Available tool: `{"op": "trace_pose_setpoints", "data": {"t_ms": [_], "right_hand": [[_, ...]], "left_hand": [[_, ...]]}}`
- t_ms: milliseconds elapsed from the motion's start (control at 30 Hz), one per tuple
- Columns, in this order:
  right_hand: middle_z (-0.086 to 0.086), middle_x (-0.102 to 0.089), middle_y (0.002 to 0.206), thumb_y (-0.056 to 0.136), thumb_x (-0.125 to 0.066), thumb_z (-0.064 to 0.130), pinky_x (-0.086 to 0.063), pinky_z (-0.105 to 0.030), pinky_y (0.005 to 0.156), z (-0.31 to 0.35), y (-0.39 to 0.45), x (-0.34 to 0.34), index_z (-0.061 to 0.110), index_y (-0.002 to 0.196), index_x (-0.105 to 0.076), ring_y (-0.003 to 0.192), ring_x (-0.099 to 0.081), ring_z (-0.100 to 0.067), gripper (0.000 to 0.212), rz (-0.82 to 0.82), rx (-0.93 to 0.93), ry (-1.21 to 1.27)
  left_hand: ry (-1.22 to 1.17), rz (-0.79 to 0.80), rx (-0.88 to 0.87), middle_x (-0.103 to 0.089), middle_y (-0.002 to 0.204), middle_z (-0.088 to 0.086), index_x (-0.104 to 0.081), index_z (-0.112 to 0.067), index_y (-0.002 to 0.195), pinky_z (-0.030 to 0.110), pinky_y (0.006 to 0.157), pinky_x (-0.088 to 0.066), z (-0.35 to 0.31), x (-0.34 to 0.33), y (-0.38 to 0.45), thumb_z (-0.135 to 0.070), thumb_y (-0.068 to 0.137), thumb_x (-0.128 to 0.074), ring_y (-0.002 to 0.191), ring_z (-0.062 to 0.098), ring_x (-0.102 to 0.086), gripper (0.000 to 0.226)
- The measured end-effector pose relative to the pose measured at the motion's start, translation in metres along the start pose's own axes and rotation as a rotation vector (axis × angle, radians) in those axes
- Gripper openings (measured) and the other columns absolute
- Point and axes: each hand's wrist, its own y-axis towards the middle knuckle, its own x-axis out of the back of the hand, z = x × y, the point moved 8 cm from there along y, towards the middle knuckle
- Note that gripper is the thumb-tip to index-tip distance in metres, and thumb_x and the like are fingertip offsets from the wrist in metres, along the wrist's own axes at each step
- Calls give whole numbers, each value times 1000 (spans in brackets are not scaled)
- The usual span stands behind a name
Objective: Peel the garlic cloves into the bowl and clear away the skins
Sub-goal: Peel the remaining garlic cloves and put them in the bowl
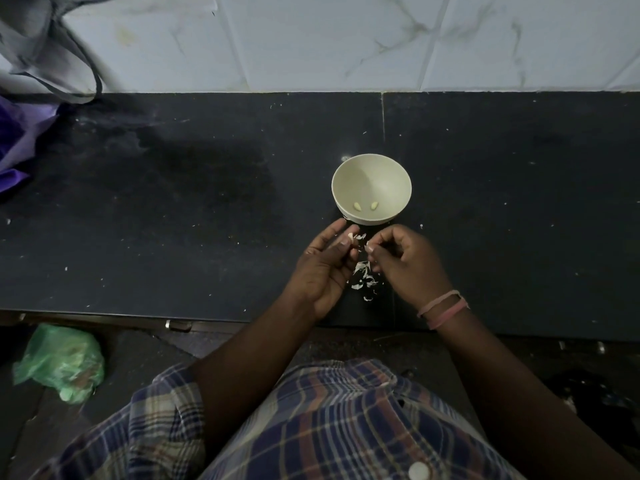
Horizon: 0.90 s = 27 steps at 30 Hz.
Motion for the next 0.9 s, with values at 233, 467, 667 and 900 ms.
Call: {"op": "trace_pose_setpoints", "data": {"t_ms": [233, 467, 667, 900], "right_hand": [[7, -74, 85, 88, -63, 7, -61, -43, 74, -2, 5, 0, 21, 90, -73, 78, -70, -9, 17, -106, 15, -92], [3, -65, 66, 85, -70, 40, -56, -38, 62, -2, 5, 1, 21, 75, -58, 61, -66, -16, 25, -178, -42, -168], [7, -70, 85, 83, -65, 5, -50, -19, 72, -1, 5, -7, 18, 90, -66, 79, -65, -3, 14, -151, -2, -197], [10, -74, 85, 87, -68, 20, -55, -22, 77, 9, 4, -3, 20, 88, -77, 82, -68, -1, 9, -169, -18, -149]], "left_hand": [[64, -30, -42, -75, 111, 6, -62, -7, 125, 24, 80, -60, -3, 6, 1, 9, 94, -56, 96, 17, -69, 36], [93, -66, -74, -75, 106, 9, -61, -4, 124, 28, 79, -61, -7, 8, -3, 12, 92, -57, 93, 19, -73, 36], [150, -94, -91, -75, 109, 12, -64, -5, 120, 27, 76, -61, -8, 11, -5, 9, 90, -62, 91, 18, -73, 33], [176, -94, -102, -77, 106, 10, -64, -7, 119, 22, 71, -58, -9, 13, -6, 7, 91, -64, 88, 15, -74, 32]]}}
